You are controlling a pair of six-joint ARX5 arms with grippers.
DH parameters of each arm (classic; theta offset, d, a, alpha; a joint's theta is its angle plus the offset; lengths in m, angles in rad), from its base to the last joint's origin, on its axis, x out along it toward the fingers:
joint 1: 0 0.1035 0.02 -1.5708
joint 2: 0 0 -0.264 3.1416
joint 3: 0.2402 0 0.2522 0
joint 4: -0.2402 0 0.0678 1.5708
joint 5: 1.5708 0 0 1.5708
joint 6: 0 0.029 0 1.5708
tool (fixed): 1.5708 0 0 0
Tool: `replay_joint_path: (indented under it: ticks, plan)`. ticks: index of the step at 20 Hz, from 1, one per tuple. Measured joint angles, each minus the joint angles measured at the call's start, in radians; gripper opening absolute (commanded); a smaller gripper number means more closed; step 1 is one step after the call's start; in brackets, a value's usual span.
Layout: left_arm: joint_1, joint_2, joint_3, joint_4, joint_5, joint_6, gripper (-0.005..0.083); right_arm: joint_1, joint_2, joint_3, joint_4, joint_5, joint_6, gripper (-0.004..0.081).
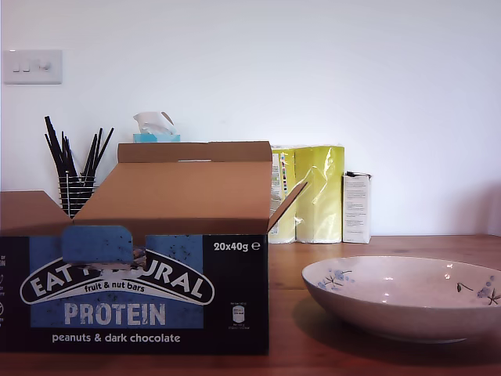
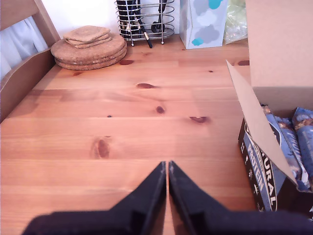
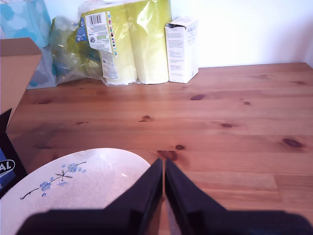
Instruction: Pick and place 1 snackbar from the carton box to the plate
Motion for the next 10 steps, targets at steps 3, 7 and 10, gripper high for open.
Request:
replay_joint_path:
  ticks: [3, 7, 10]
  plan:
    - [0.0, 0.0, 0.0, 0.0, 0.053, -0.001, -0.0019, 0.0, 0.0, 0.0, 0.0, 0.0, 0.0, -0.0013]
    - [0.0, 0.0, 0.0, 0.0, 0.054, 0.0, -0.0019, 0.0, 0.0, 0.0, 0.0, 0.0, 0.0, -0.0013]
    - [0.0, 0.0, 0.0, 0.041, 0.064, -0.001, -0.0019, 0.0, 0.0, 0.0, 0.036, 0.0, 0.0, -0.0013]
